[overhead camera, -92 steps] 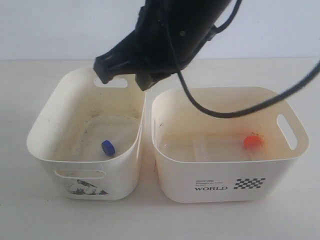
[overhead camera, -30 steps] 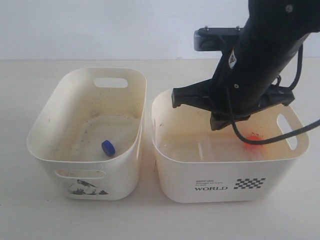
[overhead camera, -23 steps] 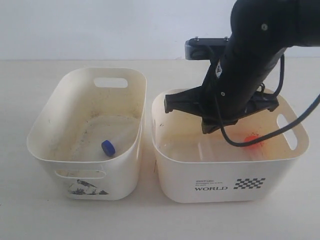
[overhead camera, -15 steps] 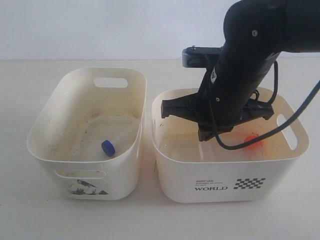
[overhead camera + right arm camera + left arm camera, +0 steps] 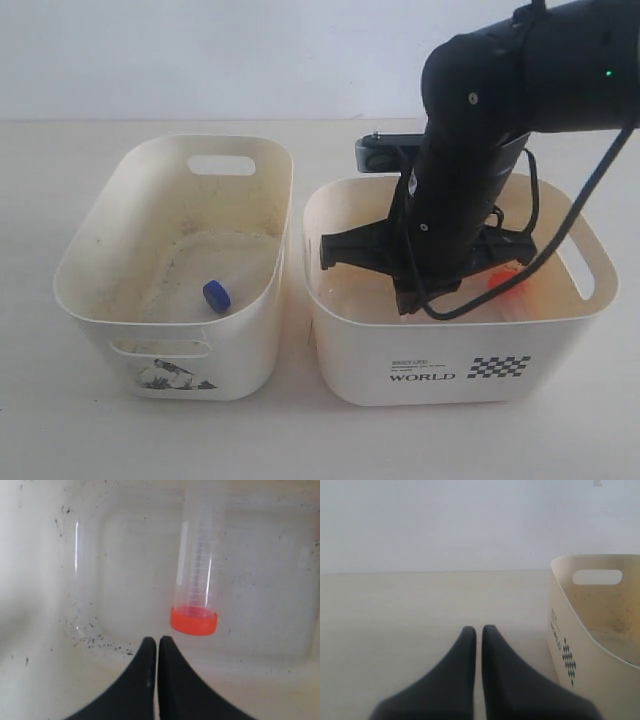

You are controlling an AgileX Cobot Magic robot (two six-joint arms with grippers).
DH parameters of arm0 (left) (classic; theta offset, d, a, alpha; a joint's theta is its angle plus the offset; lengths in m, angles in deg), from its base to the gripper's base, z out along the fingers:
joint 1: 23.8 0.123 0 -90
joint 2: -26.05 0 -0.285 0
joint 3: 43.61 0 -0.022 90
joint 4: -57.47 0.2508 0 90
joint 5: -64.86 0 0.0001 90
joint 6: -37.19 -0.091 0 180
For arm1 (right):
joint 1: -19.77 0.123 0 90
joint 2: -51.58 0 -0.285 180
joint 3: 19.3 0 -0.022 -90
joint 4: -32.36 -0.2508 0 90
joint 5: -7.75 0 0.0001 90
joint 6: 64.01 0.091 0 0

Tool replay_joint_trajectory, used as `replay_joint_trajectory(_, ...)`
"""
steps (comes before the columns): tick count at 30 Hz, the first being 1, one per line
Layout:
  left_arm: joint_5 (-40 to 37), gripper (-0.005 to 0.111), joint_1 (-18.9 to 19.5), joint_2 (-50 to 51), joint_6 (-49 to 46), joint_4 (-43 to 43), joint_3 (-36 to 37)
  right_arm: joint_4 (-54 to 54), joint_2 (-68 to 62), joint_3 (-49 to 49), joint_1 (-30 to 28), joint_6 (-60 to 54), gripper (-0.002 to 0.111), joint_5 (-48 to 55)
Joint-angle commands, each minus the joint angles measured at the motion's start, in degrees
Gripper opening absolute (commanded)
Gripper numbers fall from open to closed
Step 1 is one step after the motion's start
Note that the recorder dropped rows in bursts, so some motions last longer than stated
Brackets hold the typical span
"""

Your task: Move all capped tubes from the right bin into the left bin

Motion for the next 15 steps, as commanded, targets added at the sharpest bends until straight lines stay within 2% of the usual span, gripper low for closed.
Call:
replay_joint_trajectory(1,0.0,0.004,0.0,0.0,0.5,-0.2,-0.2,-0.2,-1.9,0.2,-0.5,-0.6,0.001,-0.2)
replay_joint_trajectory(9,0.0,0.004,0.0,0.0,0.5,-0.2,-0.2,-0.5,-3.2,0.2,-0.5,-4.0,0.002,-1.4)
replay_joint_trajectory(10,0.0,0.004,0.0,0.0,0.5,-0.2,-0.2,-0.5,-3.2,0.2,-0.5,-4.1,0.008,-1.4)
replay_joint_trajectory(12,0.0,0.004,0.0,0.0,0.5,-0.2,-0.2,-0.5,-3.2,0.2,-0.5,-4.1,0.031,-1.4)
replay_joint_trajectory(13,0.0,0.004,0.0,0.0,0.5,-0.2,-0.2,-0.5,-3.2,0.2,-0.5,-3.3,0.047,-1.7)
replay_joint_trajectory(15,0.0,0.004,0.0,0.0,0.5,-0.2,-0.2,-0.2,-3.2,0.2,-0.5,-0.6,0.06,-1.7)
